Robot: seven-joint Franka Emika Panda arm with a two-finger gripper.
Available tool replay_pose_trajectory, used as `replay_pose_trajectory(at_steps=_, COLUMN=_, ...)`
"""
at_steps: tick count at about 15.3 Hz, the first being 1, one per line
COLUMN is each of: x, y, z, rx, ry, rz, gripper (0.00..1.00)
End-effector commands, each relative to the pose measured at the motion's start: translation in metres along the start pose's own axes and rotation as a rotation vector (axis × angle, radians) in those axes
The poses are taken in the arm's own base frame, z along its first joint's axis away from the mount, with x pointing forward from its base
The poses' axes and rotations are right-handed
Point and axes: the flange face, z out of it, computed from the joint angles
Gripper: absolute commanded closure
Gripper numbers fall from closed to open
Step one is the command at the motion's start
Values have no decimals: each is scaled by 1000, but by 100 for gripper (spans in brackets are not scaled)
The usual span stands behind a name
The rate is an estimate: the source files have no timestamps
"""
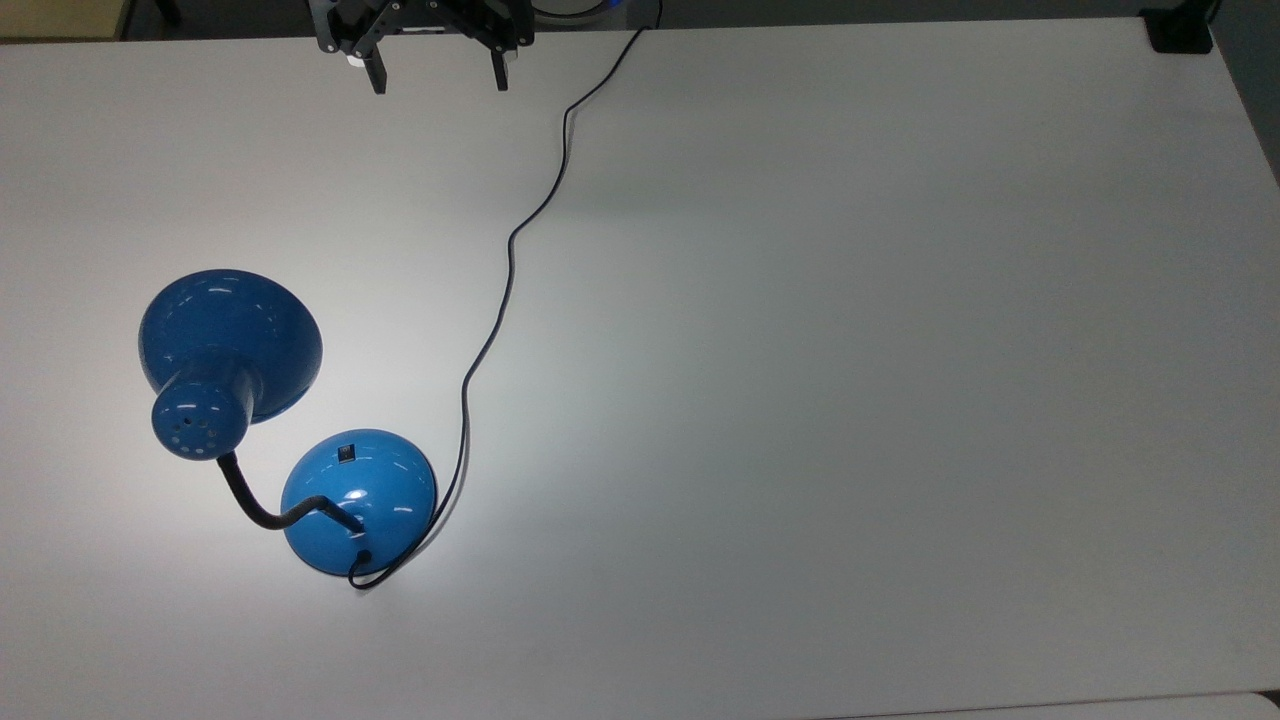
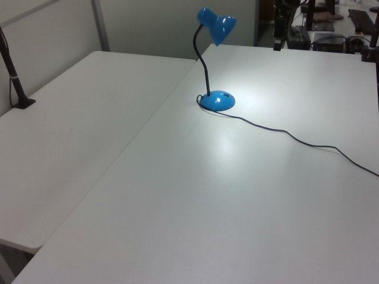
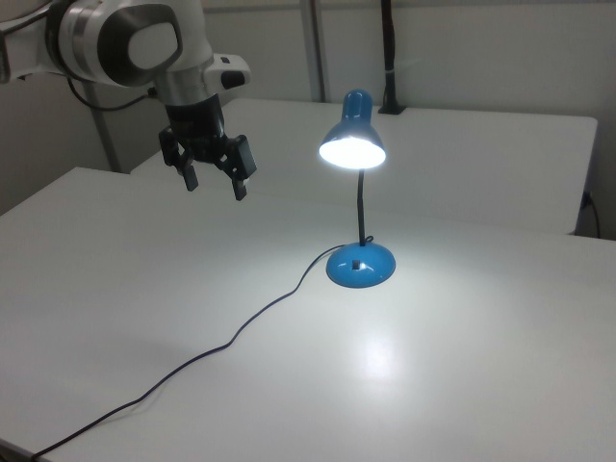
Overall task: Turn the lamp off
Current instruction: 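Move the gripper down toward the switch on the blue lamp base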
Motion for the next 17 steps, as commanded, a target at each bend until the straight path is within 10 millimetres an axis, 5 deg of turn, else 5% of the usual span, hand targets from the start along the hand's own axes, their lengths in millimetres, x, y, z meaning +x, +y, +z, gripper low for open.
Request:
replay_pose_trajectory(at_steps=1, x=-2, y=-3, z=0, rx=-12, ry=-1, rz=7, gripper=0)
replay_pose_trajectory(at_steps=12, x=-5, y=3, z=0, rx=-18, ry=-11, rz=-23, gripper=0)
replay_pose_trajectory(at_steps=17, x=-2, y=47, z=23, rx=-43, ry=-54, rz=-297, gripper=0)
